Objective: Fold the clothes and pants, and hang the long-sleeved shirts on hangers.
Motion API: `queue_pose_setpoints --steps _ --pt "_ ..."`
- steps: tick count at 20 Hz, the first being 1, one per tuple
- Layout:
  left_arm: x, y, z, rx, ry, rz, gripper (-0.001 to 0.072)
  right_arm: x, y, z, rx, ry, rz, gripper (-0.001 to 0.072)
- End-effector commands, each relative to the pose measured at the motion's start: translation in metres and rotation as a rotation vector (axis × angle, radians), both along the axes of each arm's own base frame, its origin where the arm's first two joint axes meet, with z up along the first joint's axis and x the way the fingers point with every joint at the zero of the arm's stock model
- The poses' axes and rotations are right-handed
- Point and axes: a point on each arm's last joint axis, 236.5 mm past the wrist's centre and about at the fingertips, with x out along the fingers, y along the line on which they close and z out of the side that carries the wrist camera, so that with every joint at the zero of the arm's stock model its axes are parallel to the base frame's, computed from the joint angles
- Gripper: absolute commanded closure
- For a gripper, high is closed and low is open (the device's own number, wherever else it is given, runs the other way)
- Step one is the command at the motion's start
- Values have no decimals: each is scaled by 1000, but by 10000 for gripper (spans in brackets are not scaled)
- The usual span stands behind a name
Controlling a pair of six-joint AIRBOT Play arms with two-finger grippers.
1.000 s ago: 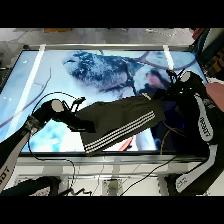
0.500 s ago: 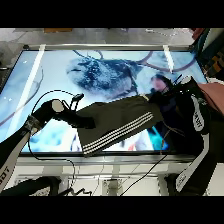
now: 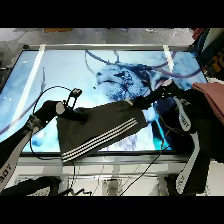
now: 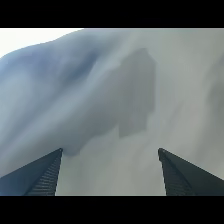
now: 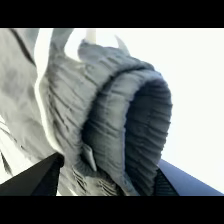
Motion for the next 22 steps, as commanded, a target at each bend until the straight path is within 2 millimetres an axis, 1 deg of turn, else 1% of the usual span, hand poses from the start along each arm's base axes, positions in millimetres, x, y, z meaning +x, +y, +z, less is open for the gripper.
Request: queue_pose_setpoints --steps 1,2,3,4,5,6,7,8,9,10,11,12,13,14,15,16,17,18,20,22 --pt "21 3 2 17 -88 -3 14 -22 64 8 49 -28 122 220" --pt "24 2 5 13 -104 0 14 -26 79 10 54 -40 140 350" --pt "26 2 9 9 -118 0 14 -27 90 11 48 -65 152 507" --pt "28 2 15 8 -131 -1 14 -26 99 16 44 -96 155 614" --pt "31 2 24 9 -156 -4 14 -21 106 26 41 -142 160 683" --pt "35 2 36 9 -187 -7 13 -13 109 38 35 -194 158 683" --pt "41 4 52 17 -231 -13 14 -4 110 57 31 -252 154 683" --pt "46 6 72 22 -281 -19 14 8 104 76 6 -300 131 683" --pt "49 7 92 23 -330 -21 14 21 90 96 -56 -351 99 684" --pt "51 9 117 18 -388 -22 14 36 68 116 -150 -414 56 684" --pt "50 9 143 4 -447 -19 13 49 41 138 -248 -472 7 684" --pt "48 12 167 -1 -501 -18 14 60 12 164 -338 -528 -59 684" --pt "43 15 191 -4 -560 -17 14 67 -20 196 -410 -582 -145 684" --pt "37 18 212 -13 -611 -12 13 67 -48 226 -452 -628 -219 684" --pt "30 21 231 -22 -654 -9 13 62 -79 258 -491 -668 -301 684" --pt "23 24 248 -32 -694 -4 14 54 -111 289 -529 -702 -392 684" --pt "17 26 261 -41 -726 0 13 45 -141 314 -564 -721 -490 684" --pt "11 27 273 -49 -754 2 14 31 -173 339 -601 -735 -593 684" --pt "1 30 292 -62 -800 6 13 -2 -233 373 -691 -735 -772 684" --pt "-5 32 302 -70 -827 8 13 -50 -295 395 -797 -666 -991 684"
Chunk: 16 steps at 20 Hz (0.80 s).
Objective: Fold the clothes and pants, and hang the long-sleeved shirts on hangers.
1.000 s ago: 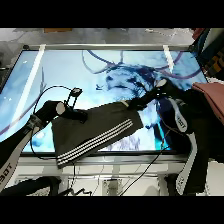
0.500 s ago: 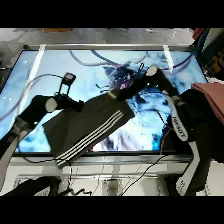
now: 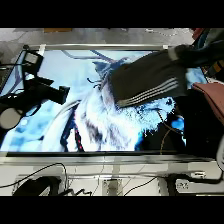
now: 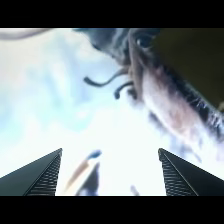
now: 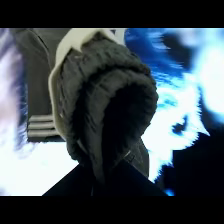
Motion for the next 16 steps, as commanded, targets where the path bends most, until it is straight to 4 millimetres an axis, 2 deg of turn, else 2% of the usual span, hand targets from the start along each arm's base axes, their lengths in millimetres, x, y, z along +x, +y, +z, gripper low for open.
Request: queue_pose_setpoints --steps 1,4,6,7,10,13,14,15,16 --pt "-14 5 27 -16 -70 2 14 -87 -112 50 -40 -39 -463 684" --pt "-15 6 29 -17 -73 2 13 -158 -174 80 -34 -110 -778 683" --pt "-15 6 29 -17 -73 2 14 -205 -203 97 -36 -163 -967 684" --pt "-15 6 29 -17 -73 2 13 -227 -213 99 -39 -163 -1042 684" --pt "-15 6 29 -17 -74 2 13 -290 -222 66 91 -28 -1323 683" --pt "-15 6 29 -17 -74 2 13 -302 -231 50 126 17 -1390 681" --pt "-15 6 29 -17 -73 2 13 -302 -232 46 129 29 -1391 640" --pt "-15 6 29 -17 -73 2 13 -302 -232 45 132 33 -1393 520" --pt "-15 6 29 -17 -73 2 13 -301 -234 44 137 32 -1400 262"
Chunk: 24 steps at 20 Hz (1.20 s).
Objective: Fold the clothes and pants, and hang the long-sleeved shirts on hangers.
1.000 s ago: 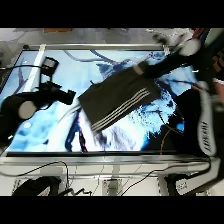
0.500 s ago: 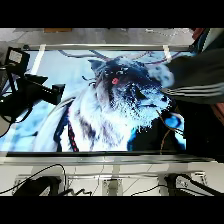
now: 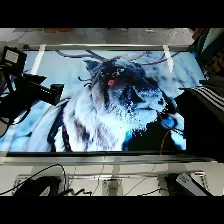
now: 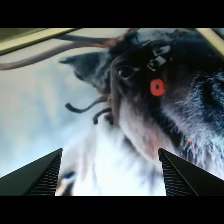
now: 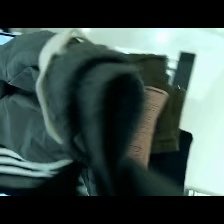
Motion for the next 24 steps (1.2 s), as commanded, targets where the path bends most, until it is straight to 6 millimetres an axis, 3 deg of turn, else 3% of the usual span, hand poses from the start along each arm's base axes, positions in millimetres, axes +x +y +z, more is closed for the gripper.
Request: queue_pose_setpoints --steps 1,2,6,7,8,9,10,12,15,18,22,24 --pt "0 0 1 -1 -2 1 13 -10 -4 -11 46 6 -67 -8" --pt "0 0 1 -1 -2 1 13 -9 -6 -12 47 7 -65 23" --pt "0 0 1 -1 -2 1 13 1 -14 -9 19 -15 -38 27" --pt "0 0 1 -1 -2 1 13 8 -15 -7 13 -35 -19 87" --pt "0 0 1 -1 -2 1 13 16 -15 -6 15 -53 3 270" --pt "0 0 1 -1 -2 1 13 27 -14 -6 15 -74 34 500" --pt "0 0 1 -1 -2 1 13 42 -9 -5 12 -85 102 671" --pt "0 0 1 -1 -2 1 13 83 11 -6 -5 -78 339 684" --pt "0 0 1 -1 -2 1 13 139 60 -17 -9 -36 642 684" --pt "0 0 1 -1 -1 1 13 189 122 -23 -101 35 987 684" --pt "0 0 1 -1 -2 1 13 226 190 1 -323 16 1238 685" --pt "0 0 1 -1 -2 1 13 229 218 2 -330 -1 1306 685"
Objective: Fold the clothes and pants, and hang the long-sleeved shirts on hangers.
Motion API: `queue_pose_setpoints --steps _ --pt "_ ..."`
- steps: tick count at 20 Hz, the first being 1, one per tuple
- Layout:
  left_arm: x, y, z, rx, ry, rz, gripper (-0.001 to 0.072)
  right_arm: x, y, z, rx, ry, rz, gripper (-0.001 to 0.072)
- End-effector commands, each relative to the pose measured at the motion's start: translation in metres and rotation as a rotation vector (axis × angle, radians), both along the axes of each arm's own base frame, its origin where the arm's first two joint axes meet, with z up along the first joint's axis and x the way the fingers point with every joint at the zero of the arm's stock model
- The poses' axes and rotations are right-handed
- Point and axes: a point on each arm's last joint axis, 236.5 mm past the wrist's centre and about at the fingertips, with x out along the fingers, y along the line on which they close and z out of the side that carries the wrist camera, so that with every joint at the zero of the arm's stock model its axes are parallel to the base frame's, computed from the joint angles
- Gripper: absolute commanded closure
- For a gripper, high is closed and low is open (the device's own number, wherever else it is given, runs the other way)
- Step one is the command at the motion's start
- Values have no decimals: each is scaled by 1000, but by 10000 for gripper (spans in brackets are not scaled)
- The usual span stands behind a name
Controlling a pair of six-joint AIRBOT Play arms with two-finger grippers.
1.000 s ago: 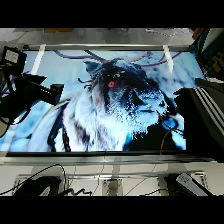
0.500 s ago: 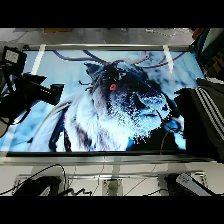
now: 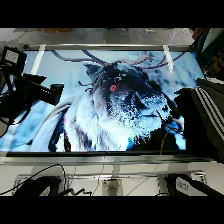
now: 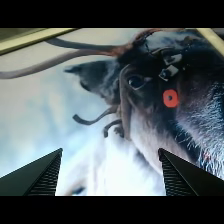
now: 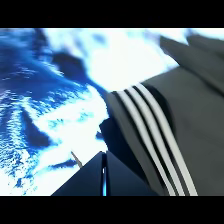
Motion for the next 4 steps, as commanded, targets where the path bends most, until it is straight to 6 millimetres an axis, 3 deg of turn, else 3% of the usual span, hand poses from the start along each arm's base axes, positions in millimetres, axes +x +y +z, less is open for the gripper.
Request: queue_pose_setpoints --steps 1,4 --pt "0 0 1 0 -1 1 13 13 57 5 -67 -30 189 685" --pt "0 0 1 0 -1 1 13 4 86 -14 -58 10 264 685"
